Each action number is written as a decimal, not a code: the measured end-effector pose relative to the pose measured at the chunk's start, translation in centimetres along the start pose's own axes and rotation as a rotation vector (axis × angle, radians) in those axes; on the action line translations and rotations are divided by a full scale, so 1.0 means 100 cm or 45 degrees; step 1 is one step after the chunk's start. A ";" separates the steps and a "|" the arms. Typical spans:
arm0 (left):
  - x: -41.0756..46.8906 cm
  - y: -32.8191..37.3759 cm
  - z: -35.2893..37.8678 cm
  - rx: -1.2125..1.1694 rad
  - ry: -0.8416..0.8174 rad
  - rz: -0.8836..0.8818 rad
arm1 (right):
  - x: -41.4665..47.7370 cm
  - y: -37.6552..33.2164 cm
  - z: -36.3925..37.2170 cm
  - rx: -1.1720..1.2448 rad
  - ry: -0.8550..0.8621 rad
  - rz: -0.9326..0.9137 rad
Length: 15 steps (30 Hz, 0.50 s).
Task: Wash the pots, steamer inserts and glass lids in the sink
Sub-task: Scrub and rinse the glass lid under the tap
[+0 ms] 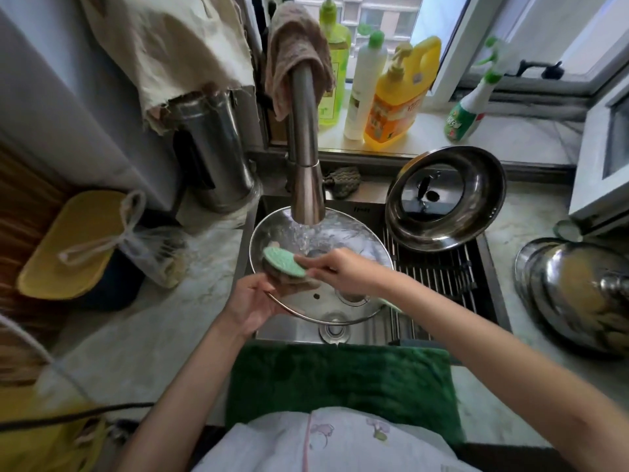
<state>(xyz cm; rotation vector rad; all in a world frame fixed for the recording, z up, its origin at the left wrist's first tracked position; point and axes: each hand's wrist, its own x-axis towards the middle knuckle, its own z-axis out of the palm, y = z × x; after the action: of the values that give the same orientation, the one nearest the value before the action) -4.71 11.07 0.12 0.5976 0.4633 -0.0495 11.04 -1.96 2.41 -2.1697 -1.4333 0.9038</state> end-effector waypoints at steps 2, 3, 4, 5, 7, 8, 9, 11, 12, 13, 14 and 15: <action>-0.002 0.002 -0.009 -0.051 0.021 0.036 | -0.013 0.016 -0.010 -0.089 -0.034 0.026; -0.004 0.003 -0.008 -0.053 0.011 0.064 | -0.011 0.026 -0.016 -0.154 0.040 0.084; -0.003 0.002 -0.007 -0.042 -0.007 0.075 | -0.004 0.034 -0.019 -0.236 0.145 0.167; -0.001 0.002 -0.005 -0.027 -0.035 0.074 | 0.005 0.037 -0.016 -0.272 0.224 0.235; 0.005 0.000 -0.001 0.001 -0.035 0.061 | 0.018 0.024 -0.001 -0.189 0.284 0.218; 0.006 0.000 -0.003 0.016 -0.007 0.049 | 0.018 0.012 0.008 -0.131 0.271 0.148; 0.007 0.001 -0.003 0.026 0.026 0.026 | 0.012 0.000 0.014 -0.089 0.227 0.070; 0.005 0.002 -0.010 -0.004 0.093 0.013 | -0.011 -0.010 0.019 -0.076 0.093 -0.066; 0.003 0.004 -0.014 -0.022 0.093 0.040 | -0.021 -0.003 0.016 -0.092 0.052 -0.082; 0.001 0.005 -0.017 -0.028 0.079 0.072 | -0.027 0.009 0.011 -0.126 0.022 -0.051; 0.000 0.006 -0.018 -0.026 0.051 0.098 | -0.027 0.023 0.005 -0.159 0.025 0.021; -0.001 0.006 -0.017 -0.007 0.017 0.105 | -0.023 0.034 0.000 -0.213 0.067 0.104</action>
<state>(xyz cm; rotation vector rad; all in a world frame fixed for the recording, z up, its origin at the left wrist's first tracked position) -5.39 12.54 -0.78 0.6110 0.4511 0.0343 12.74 -5.46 0.96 -2.3711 -1.4502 0.7725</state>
